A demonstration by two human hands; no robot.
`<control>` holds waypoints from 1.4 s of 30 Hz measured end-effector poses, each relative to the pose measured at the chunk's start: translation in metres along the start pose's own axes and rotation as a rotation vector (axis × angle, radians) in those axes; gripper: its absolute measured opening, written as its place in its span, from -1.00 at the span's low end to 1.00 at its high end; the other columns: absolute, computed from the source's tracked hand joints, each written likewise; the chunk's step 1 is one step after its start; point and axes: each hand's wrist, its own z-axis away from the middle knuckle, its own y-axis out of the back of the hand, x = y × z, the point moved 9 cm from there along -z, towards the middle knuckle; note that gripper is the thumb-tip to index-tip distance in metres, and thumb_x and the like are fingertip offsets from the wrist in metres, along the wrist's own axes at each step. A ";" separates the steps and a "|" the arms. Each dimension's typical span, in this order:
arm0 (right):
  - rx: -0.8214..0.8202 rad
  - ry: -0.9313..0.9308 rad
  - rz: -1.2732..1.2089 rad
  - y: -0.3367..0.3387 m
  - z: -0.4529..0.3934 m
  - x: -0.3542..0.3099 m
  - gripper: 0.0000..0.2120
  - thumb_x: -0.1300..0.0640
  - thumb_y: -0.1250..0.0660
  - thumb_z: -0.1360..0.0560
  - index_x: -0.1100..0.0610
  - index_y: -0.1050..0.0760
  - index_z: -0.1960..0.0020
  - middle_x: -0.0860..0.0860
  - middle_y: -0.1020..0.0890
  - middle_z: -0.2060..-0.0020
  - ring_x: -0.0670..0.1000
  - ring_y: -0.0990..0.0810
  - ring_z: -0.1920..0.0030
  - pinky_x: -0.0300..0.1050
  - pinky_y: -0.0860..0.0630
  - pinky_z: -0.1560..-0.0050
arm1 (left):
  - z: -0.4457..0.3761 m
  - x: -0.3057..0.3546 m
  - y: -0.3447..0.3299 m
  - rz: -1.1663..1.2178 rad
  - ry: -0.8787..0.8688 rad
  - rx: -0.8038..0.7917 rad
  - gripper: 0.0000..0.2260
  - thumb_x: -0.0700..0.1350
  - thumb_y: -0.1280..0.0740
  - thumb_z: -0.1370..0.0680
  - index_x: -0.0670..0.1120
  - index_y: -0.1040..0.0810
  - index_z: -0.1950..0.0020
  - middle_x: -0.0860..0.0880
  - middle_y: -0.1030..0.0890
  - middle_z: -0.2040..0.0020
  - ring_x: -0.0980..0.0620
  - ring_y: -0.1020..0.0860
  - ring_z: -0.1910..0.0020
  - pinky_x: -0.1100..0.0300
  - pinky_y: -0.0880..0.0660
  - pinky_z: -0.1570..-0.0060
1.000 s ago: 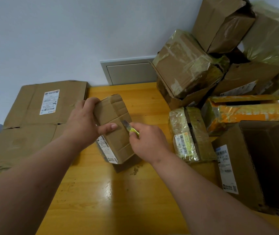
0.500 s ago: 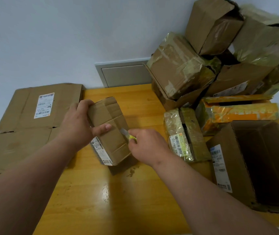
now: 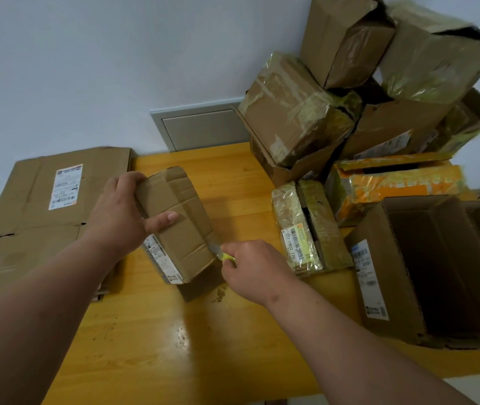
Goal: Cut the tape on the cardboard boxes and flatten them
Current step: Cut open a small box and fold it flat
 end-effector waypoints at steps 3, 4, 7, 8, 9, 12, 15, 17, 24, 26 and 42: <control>-0.010 -0.023 -0.004 -0.001 0.007 0.007 -0.60 0.01 -0.20 -0.55 -0.06 -0.48 -0.38 0.03 -0.70 -0.03 0.08 -0.62 0.07 -0.17 -0.41 0.19 | -0.002 -0.001 -0.001 -0.008 0.000 -0.013 -0.09 0.46 -0.37 -0.16 0.08 -0.24 -0.39 -0.06 -0.37 -0.25 -0.03 -0.38 -0.16 -0.12 -0.48 -0.12; -0.019 -0.031 -0.005 -0.002 0.010 0.010 -0.60 0.01 -0.20 -0.55 -0.06 -0.48 -0.38 0.02 -0.70 0.01 0.07 -0.61 0.12 -0.16 -0.43 0.19 | -0.003 -0.002 -0.001 -0.003 0.010 -0.013 -0.09 0.46 -0.37 -0.15 0.08 -0.24 -0.39 -0.07 -0.37 -0.26 -0.05 -0.39 -0.17 -0.14 -0.49 -0.13; -0.056 -0.042 -0.001 -0.006 0.016 0.020 -0.61 0.01 -0.19 -0.55 -0.08 -0.49 -0.36 -0.01 -0.66 0.21 0.00 -0.50 0.29 -0.16 -0.44 0.28 | -0.005 -0.005 -0.002 -0.001 0.015 -0.015 -0.09 0.47 -0.37 -0.14 0.11 -0.23 -0.37 -0.05 -0.37 -0.24 -0.04 -0.38 -0.15 -0.17 -0.50 -0.12; -0.061 -0.049 -0.008 -0.007 0.017 0.023 -0.61 0.02 -0.19 -0.54 -0.08 -0.50 -0.35 -0.03 -0.64 0.24 -0.02 -0.47 0.32 -0.19 -0.38 0.32 | -0.007 -0.006 -0.003 -0.008 0.015 -0.021 -0.10 0.48 -0.37 -0.14 0.12 -0.22 -0.37 -0.05 -0.36 -0.23 -0.03 -0.38 -0.14 -0.16 -0.50 -0.11; -0.074 -0.055 -0.007 -0.009 0.018 0.027 -0.62 0.02 -0.20 -0.54 -0.07 -0.52 -0.33 -0.04 -0.63 0.23 -0.04 -0.46 0.34 -0.22 -0.33 0.36 | -0.008 -0.010 -0.005 -0.009 0.034 -0.026 -0.10 0.48 -0.37 -0.13 0.12 -0.22 -0.36 -0.04 -0.36 -0.23 -0.04 -0.39 -0.15 -0.16 -0.51 -0.10; -0.128 -0.092 0.012 -0.020 0.024 0.036 -0.73 0.05 -0.23 -0.53 -0.08 -0.57 -0.19 -0.08 -0.60 0.26 -0.03 -0.47 0.33 -0.19 -0.29 0.40 | -0.004 -0.040 -0.003 0.067 0.207 0.005 -0.05 0.51 -0.38 -0.09 0.07 -0.26 -0.34 -0.03 -0.38 -0.17 -0.13 -0.46 -0.14 -0.21 -0.55 -0.06; -0.056 -0.275 -0.319 -0.025 0.021 0.050 -0.91 0.08 -0.24 -0.57 -0.11 -0.47 0.01 -0.06 -0.56 0.35 -0.02 -0.55 0.44 -0.16 -0.42 0.44 | 0.003 -0.062 0.003 0.101 0.278 0.049 0.00 0.53 -0.39 -0.08 0.08 -0.23 -0.39 -0.11 -0.40 -0.27 -0.18 -0.47 -0.19 -0.22 -0.55 -0.09; -0.051 -0.370 -0.554 -0.031 0.013 0.050 -0.86 0.08 -0.23 -0.61 -0.05 -0.47 -0.16 -0.01 -0.64 0.26 -0.06 -0.61 0.46 -0.26 -0.45 0.42 | 0.003 -0.065 0.002 0.023 0.295 -0.010 0.05 0.57 -0.35 -0.09 0.20 -0.10 -0.47 -0.17 -0.33 -0.41 -0.26 -0.43 -0.29 -0.25 -0.51 -0.14; -0.049 -0.403 -0.668 -0.033 -0.014 0.030 -0.64 0.08 -0.22 -0.64 0.01 -0.36 -0.43 0.02 -0.65 0.21 -0.10 -0.58 0.50 -0.30 -0.45 0.42 | 0.000 -0.008 0.002 -0.520 -0.115 -0.238 -0.40 0.43 0.07 -0.47 0.40 -0.05 -0.52 0.00 -0.03 -0.58 -0.18 -0.02 -0.54 -0.33 -0.14 -0.44; -0.039 -0.423 -0.699 -0.034 -0.019 0.027 -0.63 0.10 -0.23 -0.63 0.02 -0.36 -0.43 0.02 -0.64 0.25 -0.08 -0.56 0.52 -0.23 -0.46 0.39 | 0.010 0.010 -0.014 -0.574 -0.287 -0.386 -0.44 0.43 0.07 -0.49 0.41 -0.08 -0.50 0.09 -0.09 -0.57 -0.05 0.04 -0.54 -0.36 -0.01 -0.45; 0.146 -0.397 -0.860 -0.005 -0.024 0.025 -0.82 0.14 -0.20 -0.64 0.03 -0.48 -0.22 -0.10 -0.57 0.44 -0.10 -0.49 0.55 -0.35 -0.42 0.49 | 0.029 0.010 -0.010 -0.366 -0.236 -0.073 -0.23 0.50 -0.23 -0.30 0.08 -0.48 -0.37 -0.04 -0.44 -0.29 -0.25 -0.31 -0.31 -0.44 -0.24 -0.27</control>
